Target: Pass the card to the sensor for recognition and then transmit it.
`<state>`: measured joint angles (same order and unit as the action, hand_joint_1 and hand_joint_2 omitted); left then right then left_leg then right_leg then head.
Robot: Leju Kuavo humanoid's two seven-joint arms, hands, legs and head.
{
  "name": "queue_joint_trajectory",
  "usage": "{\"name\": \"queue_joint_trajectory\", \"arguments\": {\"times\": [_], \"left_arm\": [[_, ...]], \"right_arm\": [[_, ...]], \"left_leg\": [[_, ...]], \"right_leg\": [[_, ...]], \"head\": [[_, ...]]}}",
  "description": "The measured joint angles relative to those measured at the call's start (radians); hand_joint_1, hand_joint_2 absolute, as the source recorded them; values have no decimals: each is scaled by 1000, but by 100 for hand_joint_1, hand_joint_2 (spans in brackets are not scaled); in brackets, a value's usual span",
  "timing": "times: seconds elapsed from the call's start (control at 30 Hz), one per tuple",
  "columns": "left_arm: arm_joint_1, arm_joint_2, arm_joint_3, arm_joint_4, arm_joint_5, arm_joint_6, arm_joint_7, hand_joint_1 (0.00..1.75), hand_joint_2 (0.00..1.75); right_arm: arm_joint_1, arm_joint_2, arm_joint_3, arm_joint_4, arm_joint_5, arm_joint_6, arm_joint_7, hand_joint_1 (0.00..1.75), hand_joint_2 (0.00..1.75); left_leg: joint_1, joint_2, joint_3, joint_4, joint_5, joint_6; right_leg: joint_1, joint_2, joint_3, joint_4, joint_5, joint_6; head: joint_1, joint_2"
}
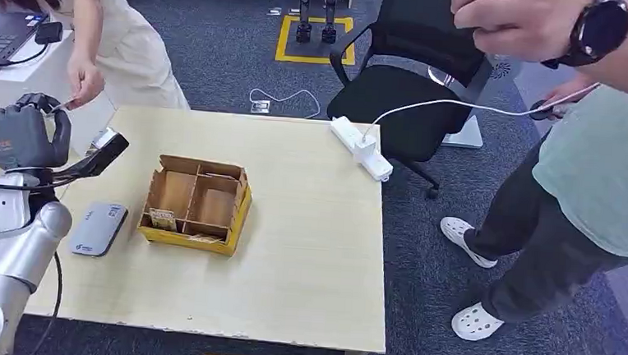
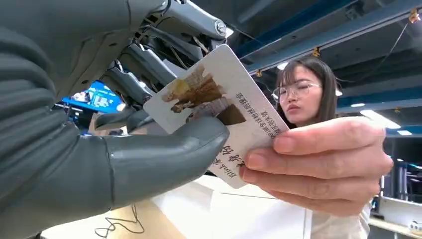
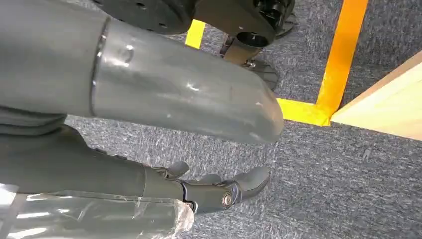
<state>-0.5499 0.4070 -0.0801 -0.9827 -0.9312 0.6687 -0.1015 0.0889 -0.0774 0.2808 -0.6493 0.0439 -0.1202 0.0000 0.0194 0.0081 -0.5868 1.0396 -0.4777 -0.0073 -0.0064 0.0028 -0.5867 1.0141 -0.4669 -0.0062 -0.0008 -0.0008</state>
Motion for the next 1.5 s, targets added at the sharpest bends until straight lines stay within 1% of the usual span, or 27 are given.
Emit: {"name": "queue_joint_trajectory", "arguments": {"times": [0.03, 0.2, 0.27, 0.33, 0.43, 0.5, 0.6, 0.67, 0.7, 0.77, 0.8, 0.87, 0.93, 1.0, 1.1, 1.2, 1.27, 1.33, 1.4, 1.5], "left_arm": [[-2, 0, 0, 0, 10, 0, -3, 0, 175], [-11, -4, 0, 0, 65, -7, -18, 0, 175], [-16, -4, -2, 0, 93, -36, -34, 0, 175], [-23, -4, -8, 0, 118, -101, -33, 0, 175], [-29, 8, -34, -19, 226, -307, -57, 0, 175], [-29, 31, -60, -52, 286, -440, -69, 0, 175], [-29, 81, -95, -119, 345, -599, -74, 0, 175], [-27, 136, -125, -174, 359, -729, -100, 0, 175], [-26, 171, -150, -208, 365, -781, -112, 0, 175], [-13, 232, -180, -268, 383, -834, -129, 0, 175], [2, 272, -194, -312, 393, -872, -144, 0, 175], [38, 352, -229, -395, 404, -921, -166, 0, 175], [80, 432, -251, -472, 414, -942, -174, 0, 175], [116, 496, -269, -547, 392, -934, -174, 0, 175], [165, 565, -290, -635, 311, -895, -147, 0, 175], [228, 621, -314, -712, 274, -864, -131, 0, 175], [268, 646, -328, -752, 273, -858, -128, 0, 175], [308, 662, -338, -786, 292, -856, -139, 0, 175], [340, 665, -347, -816, 297, -850, -142, 0, 175], [374, 660, -370, -848, 255, -835, -133, 0, 175]], "right_arm": [[0, 0, 2, 0, -3, 0, 0, 0, 0], [0, 0, 13, 0, -9, -5, 0, 0, 0], [-1, 0, 15, 0, -15, -5, 0, 0, 0], [-1, -1, 16, 0, -19, -5, 2, 0, 0], [-1, -4, 16, 0, -23, -3, 10, 0, 0], [0, -9, 16, 0, -25, 3, 12, 0, 0], [3, -17, 14, 0, -21, 8, 12, 0, 0], [4, -20, 7, 2, -15, 20, 8, 0, 0], [5, -21, 1, 3, -13, 22, 3, 0, 0], [5, -22, -11, 8, -4, 30, -7, 0, 0], [5, -22, -18, 11, 1, 37, -11, 0, 0], [4, -23, -31, 21, 8, 40, -17, 0, 0], [4, -23, -41, 32, 15, 48, -25, 0, 0], [4, -23, -53, 42, 16, 52, -31, 0, 0], [4, -22, -69, 49, 19, 53, -42, 0, 0], [6, -22, -89, 51, 36, 57, -42, 0, 0], [6, -21, -101, 51, 45, 57, -42, 0, 0], [6, -20, -113, 51, 56, 61, -42, 0, 0], [7, -19, -124, 51, 65, 69, -42, 0, 0], [7, -15, -139, 51, 73, 71, -42, 0, 0]], "left_leg": [[0, 0, 0, 0, 0, 0], [0, 0, 0, 0, 0, 0], [0, 0, 0, 0, 0, 0], [0, 0, 0, 0, 0, 0], [0, 0, 0, 0, 0, 0], [0, 1, 0, 0, 0, 0], [0, 2, 0, 0, 0, 0], [1, 2, -1, 0, 0, 0], [1, 2, -1, 0, 0, 0], [1, 3, -2, 0, -1, -1], [1, 4, -2, 0, -1, -1], [1, 5, -2, 0, -1, -1], [1, 5, -3, 0, -1, -1], [1, 4, -4, 0, -1, -1], [0, 4, -4, 0, -2, -1], [0, 4, -4, 0, -2, -1], [0, 4, -4, 0, -2, -1], [0, 4, -4, 0, -2, -1], [0, 4, -4, 0, -2, -1], [0, 4, -4, 0, -2, -1]], "right_leg": [[0, 0, 0, 0, 0, 0], [0, 0, 0, 0, 0, 0], [0, 0, 0, 0, 0, 0], [0, 0, 0, 0, 0, 0], [0, 1, 0, 0, 0, 0], [0, 1, 0, 0, 0, 0], [0, 2, -1, 0, 0, 0], [1, 2, -1, 0, 0, 0], [0, 2, -2, 0, 0, 0], [0, 3, -2, 0, 0, 0], [0, 4, -3, 0, 0, 0], [0, 5, -4, 0, 0, 0], [1, 5, -5, 0, 0, 0], [0, 5, -5, 0, -1, 0], [0, 4, -5, 0, -1, 0], [0, 4, -5, 0, -1, 0], [0, 4, -5, 0, -1, 0], [0, 4, -5, 0, -1, 0], [0, 4, -5, 0, -1, 0], [0, 4, -5, 0, -1, 0]], "head": [[0, 0], [0, 0], [0, 0], [0, 0], [0, 0], [0, 0], [0, 0], [0, 0], [0, 0], [0, 0], [0, 0], [0, 0], [0, 0], [0, 0], [0, 0], [0, 0], [0, 0], [0, 0], [0, 0], [0, 0]]}}
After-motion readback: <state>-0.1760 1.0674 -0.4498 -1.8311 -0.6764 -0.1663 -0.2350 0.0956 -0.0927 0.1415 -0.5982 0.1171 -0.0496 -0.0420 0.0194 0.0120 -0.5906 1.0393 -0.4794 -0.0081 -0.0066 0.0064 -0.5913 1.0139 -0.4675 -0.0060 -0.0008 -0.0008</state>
